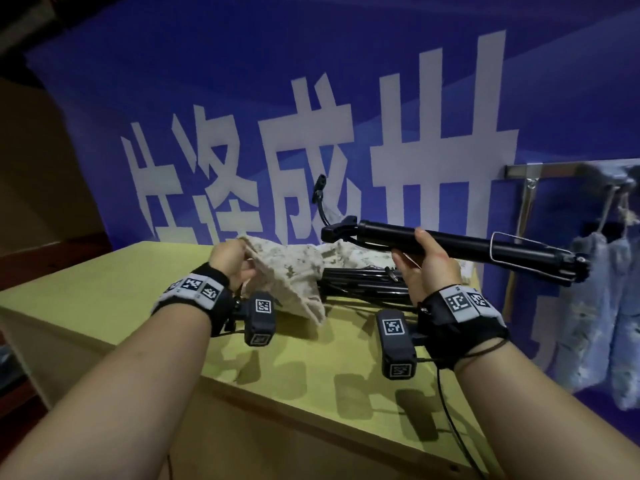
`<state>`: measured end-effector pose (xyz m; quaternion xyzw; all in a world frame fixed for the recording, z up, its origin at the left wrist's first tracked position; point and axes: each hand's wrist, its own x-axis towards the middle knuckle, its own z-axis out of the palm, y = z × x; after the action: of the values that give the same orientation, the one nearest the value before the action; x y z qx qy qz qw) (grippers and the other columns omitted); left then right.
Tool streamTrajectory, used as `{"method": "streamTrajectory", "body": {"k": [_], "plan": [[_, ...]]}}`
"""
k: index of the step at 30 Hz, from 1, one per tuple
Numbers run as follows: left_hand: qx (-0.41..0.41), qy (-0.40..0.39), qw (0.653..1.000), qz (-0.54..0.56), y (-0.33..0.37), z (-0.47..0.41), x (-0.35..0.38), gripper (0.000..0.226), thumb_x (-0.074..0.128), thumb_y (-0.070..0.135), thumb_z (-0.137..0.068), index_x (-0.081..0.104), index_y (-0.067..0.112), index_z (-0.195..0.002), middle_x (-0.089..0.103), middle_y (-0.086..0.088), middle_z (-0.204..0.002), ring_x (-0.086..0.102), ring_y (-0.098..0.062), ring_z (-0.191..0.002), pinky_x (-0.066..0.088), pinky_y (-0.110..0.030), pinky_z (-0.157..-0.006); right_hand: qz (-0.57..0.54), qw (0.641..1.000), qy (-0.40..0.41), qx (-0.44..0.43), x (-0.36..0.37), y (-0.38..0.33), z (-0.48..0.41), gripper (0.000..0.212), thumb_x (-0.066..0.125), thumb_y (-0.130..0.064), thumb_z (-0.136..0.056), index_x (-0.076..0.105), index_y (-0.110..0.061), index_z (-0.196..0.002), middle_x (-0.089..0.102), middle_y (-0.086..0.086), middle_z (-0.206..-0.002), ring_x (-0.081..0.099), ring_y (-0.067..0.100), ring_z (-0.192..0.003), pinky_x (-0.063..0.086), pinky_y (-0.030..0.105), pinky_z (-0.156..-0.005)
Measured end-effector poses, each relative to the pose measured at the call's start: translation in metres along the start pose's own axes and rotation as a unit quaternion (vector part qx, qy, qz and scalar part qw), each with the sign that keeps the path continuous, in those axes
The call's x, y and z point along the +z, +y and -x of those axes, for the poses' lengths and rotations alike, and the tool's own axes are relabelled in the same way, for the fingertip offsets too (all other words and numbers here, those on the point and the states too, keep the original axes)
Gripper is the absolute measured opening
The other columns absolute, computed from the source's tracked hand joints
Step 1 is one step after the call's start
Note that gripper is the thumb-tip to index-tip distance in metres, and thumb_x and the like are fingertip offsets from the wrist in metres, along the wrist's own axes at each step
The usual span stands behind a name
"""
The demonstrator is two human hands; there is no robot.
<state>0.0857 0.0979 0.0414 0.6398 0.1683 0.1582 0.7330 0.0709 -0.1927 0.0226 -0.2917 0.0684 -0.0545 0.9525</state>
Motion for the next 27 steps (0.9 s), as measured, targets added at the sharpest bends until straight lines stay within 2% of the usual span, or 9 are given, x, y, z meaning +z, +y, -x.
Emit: {"method": "streamTrajectory", "body": {"k": [2, 5, 9, 11, 13, 16, 20, 23, 27], "plan": [[0.050, 0.020, 0.997, 0.058, 0.026, -0.001, -0.022, 0.028, 0.037, 0.005, -0.101, 0.056, -0.003, -0.118, 0.065, -0.022, -0.118, 0.062, -0.037, -0.112, 0.054, -0.048, -0.087, -0.012, 1.000, -0.019, 0.011, 0.019, 0.007, 0.002, 0.039, 0.068, -0.012, -0.086, 0.053, 0.001, -0.119, 0.063, 0.019, -0.113, 0.066, 0.027, -0.094, 0.058, 0.034, -0.075], [0.112, 0.035, 0.988, 0.102, 0.062, -0.003, -0.047, 0.022, 0.037, 0.006, -0.101, 0.060, 0.004, -0.103, 0.067, -0.016, -0.106, 0.066, -0.031, -0.099, 0.053, -0.048, -0.091, -0.006, 0.999, -0.044, 0.024, 0.044, 0.018, 0.004, 0.025, 0.065, -0.012, -0.088, 0.056, -0.002, -0.108, 0.064, 0.020, -0.113, 0.066, 0.028, -0.094, 0.056, 0.037, -0.082], [0.130, 0.009, 0.986, 0.107, 0.083, -0.004, -0.052, 0.024, 0.040, 0.012, -0.103, 0.054, 0.009, -0.122, 0.063, -0.010, -0.101, 0.065, -0.021, -0.085, 0.055, -0.034, -0.067, -0.004, 0.996, -0.075, 0.044, 0.057, 0.027, 0.004, 0.016, 0.065, -0.013, -0.088, 0.057, -0.006, -0.100, 0.065, 0.019, -0.112, 0.067, 0.027, -0.094, 0.056, 0.035, -0.082], [0.105, -0.022, 0.993, 0.054, 0.076, -0.007, -0.039, 0.027, 0.042, 0.011, -0.101, 0.053, 0.009, -0.126, 0.062, -0.010, -0.102, 0.063, -0.020, -0.086, 0.055, -0.034, -0.067, -0.003, 0.996, -0.078, 0.045, 0.053, 0.027, 0.002, 0.022, 0.065, -0.014, -0.088, 0.057, -0.005, -0.106, 0.065, 0.018, -0.112, 0.068, 0.026, -0.090, 0.057, 0.034, -0.078], [0.077, -0.029, 0.997, -0.014, 0.058, -0.010, -0.022, 0.015, 0.042, 0.009, -0.101, 0.055, 0.011, -0.108, 0.061, -0.009, -0.091, 0.062, -0.019, -0.078, 0.055, -0.032, -0.067, 0.001, 0.997, -0.066, 0.041, 0.042, 0.024, 0.001, 0.028, 0.065, -0.014, -0.088, 0.055, -0.004, -0.112, 0.065, 0.017, -0.111, 0.069, 0.025, -0.088, 0.057, 0.034, -0.077], [0.072, -0.012, 0.988, -0.133, 0.027, -0.013, 0.007, 0.018, 0.047, 0.006, -0.098, 0.050, 0.016, -0.083, 0.052, -0.004, -0.067, 0.053, -0.014, -0.057, 0.047, -0.019, -0.049, 0.030, 0.999, -0.033, 0.026, 0.022, 0.014, -0.004, 0.039, 0.067, -0.015, -0.087, 0.054, -0.003, -0.122, 0.066, 0.018, -0.111, 0.069, 0.027, -0.086, 0.058, 0.031, -0.072], [0.154, -0.006, 0.922, -0.354, 0.001, -0.016, 0.028, 0.016, 0.045, 0.001, -0.090, 0.048, 0.016, -0.094, 0.052, -0.008, -0.076, 0.049, -0.024, -0.066, 0.038, -0.026, -0.055, 0.080, 0.997, 0.009, 0.011, -0.003, -0.001, -0.011, 0.040, 0.070, -0.021, -0.084, 0.056, -0.005, -0.118, 0.065, 0.017, -0.110, 0.066, 0.023, -0.074, 0.056, 0.025, -0.057], [0.159, -0.058, 0.902, -0.398, -0.004, -0.015, 0.034, 0.033, 0.038, -0.005, -0.086, 0.059, 0.017, -0.073, 0.060, -0.008, -0.078, 0.050, -0.024, -0.066, 0.037, -0.026, -0.055, 0.102, 0.995, 0.020, 0.002, -0.014, -0.005, -0.013, 0.039, 0.069, -0.025, -0.085, 0.057, -0.005, -0.116, 0.065, 0.014, -0.100, 0.064, 0.020, -0.069, 0.052, 0.023, -0.053], [0.125, -0.094, 0.893, -0.422, -0.001, -0.010, 0.022, 0.031, 0.049, -0.002, -0.089, 0.069, 0.019, -0.097, 0.066, -0.002, -0.095, 0.058, -0.019, -0.075, 0.047, -0.029, -0.063, 0.121, 0.992, 0.036, -0.002, -0.016, -0.002, -0.013, 0.032, 0.067, -0.029, -0.085, 0.057, -0.007, -0.107, 0.062, 0.008, -0.082, 0.057, 0.016, -0.058, 0.049, 0.024, -0.052]]}}
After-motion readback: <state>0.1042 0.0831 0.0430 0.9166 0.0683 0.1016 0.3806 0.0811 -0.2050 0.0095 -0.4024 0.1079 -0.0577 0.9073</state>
